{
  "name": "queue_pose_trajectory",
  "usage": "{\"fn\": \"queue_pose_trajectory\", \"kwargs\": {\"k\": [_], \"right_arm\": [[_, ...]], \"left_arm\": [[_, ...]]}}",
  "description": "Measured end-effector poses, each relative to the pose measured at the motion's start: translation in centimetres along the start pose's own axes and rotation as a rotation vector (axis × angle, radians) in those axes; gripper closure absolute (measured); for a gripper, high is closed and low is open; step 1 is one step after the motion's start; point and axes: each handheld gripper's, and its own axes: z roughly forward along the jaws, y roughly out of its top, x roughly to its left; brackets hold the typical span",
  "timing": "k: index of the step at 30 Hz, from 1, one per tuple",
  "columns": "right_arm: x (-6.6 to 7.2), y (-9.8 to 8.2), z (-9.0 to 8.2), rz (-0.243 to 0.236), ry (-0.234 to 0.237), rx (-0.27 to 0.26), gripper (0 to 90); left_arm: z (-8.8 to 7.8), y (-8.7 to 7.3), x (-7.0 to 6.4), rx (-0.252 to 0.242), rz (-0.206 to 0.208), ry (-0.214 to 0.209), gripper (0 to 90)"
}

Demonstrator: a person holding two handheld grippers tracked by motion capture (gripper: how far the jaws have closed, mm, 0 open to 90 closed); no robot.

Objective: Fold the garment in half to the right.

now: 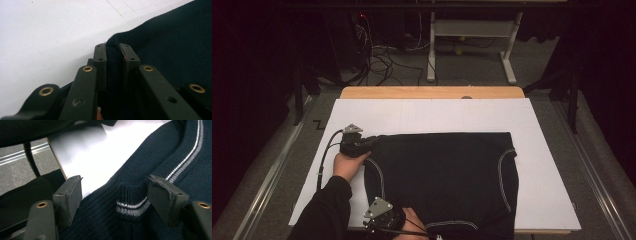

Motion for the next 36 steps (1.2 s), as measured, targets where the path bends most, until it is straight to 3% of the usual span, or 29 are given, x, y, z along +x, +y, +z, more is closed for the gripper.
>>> {"fn": "queue_pose_trajectory", "kwargs": {"k": [5,17,23,30,36], "right_arm": [[0.3,0.0,0.1,-0.028,-0.033,0.007,34.8],[-0.4,-0.1,-0.5,-0.03,-0.063,0.022,63.8],[-1.3,0.0,-0.8,-0.016,-0.032,0.019,73.1],[-2.1,0.0,-1.3,0.0,0.016,0.007,74.8],[-2.7,-0.4,-2.3,0.01,0.033,-0.036,75.9]], "left_arm": [[0.0,0.0,0.0,0.002,-0.007,-0.001,73.7],[0.1,0.0,-0.1,0.008,-0.004,0.008,73.6],[0.1,0.0,0.0,0.009,-0.011,0.004,73.6],[0.1,0.1,0.0,0.012,-0.014,0.005,73.6],[0.1,0.1,0.1,0.008,-0.013,-0.002,73.3]]}}
